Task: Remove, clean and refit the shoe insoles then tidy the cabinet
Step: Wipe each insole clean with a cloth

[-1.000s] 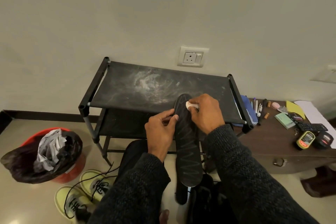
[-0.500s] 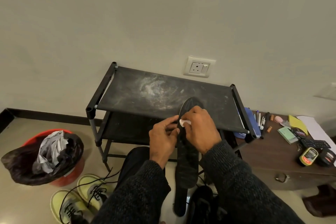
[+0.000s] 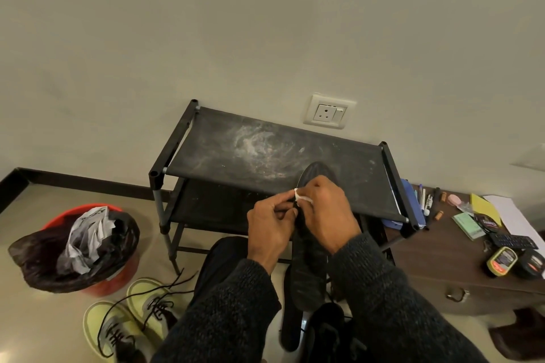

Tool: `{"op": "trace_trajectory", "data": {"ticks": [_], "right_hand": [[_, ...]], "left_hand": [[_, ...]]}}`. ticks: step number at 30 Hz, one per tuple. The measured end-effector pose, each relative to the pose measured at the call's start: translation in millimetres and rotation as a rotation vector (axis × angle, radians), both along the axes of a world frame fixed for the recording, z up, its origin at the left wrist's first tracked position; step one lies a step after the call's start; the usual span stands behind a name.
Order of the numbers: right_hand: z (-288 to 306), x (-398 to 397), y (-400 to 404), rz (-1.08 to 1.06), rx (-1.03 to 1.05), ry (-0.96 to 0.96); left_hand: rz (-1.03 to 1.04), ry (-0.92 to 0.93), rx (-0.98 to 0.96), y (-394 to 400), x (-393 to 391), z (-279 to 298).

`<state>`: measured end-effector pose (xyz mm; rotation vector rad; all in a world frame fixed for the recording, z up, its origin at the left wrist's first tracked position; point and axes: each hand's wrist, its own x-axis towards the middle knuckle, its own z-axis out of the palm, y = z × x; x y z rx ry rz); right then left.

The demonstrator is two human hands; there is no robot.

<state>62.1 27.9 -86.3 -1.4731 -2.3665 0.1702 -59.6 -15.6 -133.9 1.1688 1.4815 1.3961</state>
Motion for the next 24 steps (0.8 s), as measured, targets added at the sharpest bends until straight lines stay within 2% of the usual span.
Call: {"op": "trace_trajectory", "data": {"ticks": [5, 9, 12, 17, 24], "right_hand": [[4.4, 4.2, 31.1, -0.120, 0.049, -0.020], [15.0, 3.9, 58.3, -0.241, -0.041, -0.026], [17.4, -2.6, 48.8, -0.168, -0.105, -0.036], [6.8, -4.0, 13.6, -0.034, -0.064, 0.025], [-3.3, -12.8, 31.0, -0.124, -0.005, 0.008]], "left_hand": [[0.013, -0.014, -0.026, 2.1, 2.4, -0.3], [0.026, -0.049, -0.032, 2.5, 3.7, 0.4], [0.006, -0.060, -0.025, 2.5, 2.4, -1.4], [-0.013, -0.118, -0.025, 3.6, -1.1, -2.4], [-0.019, -0.228, -0.080, 3.3, 2.2, -0.9]]}}
